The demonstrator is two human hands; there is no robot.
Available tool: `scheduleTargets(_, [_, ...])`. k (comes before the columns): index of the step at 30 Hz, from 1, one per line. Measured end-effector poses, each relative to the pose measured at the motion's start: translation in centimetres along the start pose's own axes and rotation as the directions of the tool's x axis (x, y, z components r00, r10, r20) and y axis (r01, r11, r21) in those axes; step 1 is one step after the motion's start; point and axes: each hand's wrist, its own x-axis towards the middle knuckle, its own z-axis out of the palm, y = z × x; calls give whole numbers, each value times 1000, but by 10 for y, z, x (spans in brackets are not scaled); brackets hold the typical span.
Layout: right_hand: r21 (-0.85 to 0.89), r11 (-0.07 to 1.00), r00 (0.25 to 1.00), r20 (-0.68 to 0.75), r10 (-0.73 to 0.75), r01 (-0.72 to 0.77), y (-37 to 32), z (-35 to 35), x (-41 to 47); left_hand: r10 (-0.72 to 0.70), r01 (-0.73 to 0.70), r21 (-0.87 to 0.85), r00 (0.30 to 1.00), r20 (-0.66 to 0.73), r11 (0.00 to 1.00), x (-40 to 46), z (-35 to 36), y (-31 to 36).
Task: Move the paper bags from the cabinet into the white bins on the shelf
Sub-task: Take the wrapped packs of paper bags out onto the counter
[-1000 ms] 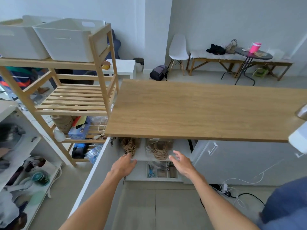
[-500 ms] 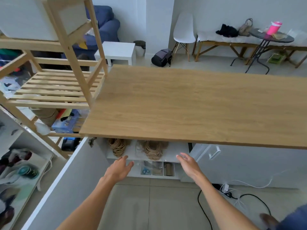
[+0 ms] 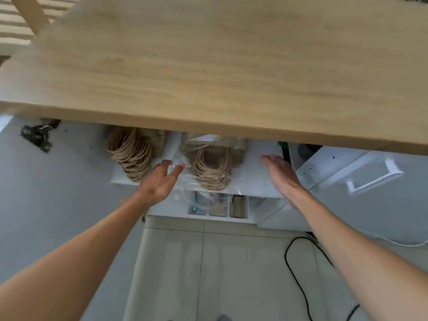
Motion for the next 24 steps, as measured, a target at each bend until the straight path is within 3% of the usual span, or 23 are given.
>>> scheduleTargets(4, [149, 986, 996, -32, 82, -76, 19, 22, 50, -21, 14, -144, 999, -46, 990, 49, 12, -16])
scheduleTargets(10, [364, 917, 983, -21, 182, -162, 28, 42, 100, -147, 144, -441, 989, 27, 886, 106, 18, -25])
scheduleTargets(15, [452, 879, 989, 68, 131, -148, 14, 58, 114, -147, 152, -533, 988, 53, 832, 132, 22, -24])
scheduleTargets(24, [479, 850, 974, 159, 162, -219, 6, 73, 112, -125, 198, -506, 977, 176, 839, 136, 27, -9])
